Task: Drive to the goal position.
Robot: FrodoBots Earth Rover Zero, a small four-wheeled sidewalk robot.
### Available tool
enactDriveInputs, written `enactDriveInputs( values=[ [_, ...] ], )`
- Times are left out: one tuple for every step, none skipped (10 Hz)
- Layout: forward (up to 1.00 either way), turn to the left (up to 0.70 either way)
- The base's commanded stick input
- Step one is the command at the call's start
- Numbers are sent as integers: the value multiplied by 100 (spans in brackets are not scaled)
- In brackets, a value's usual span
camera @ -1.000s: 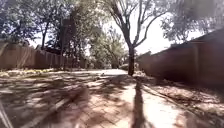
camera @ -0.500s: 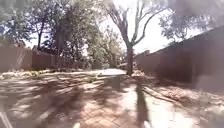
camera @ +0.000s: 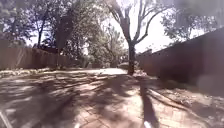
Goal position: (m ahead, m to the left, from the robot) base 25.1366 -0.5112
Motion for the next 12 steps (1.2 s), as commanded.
enactDriveInputs(
  values=[
    [70, 0],
    [70, 0],
    [70, 0],
    [70, 0],
    [70, 0],
    [70, 0],
    [70, 0],
    [70, 0],
    [70, 0],
    [70, 0],
    [70, 0],
    [70, 0]
  ],
)
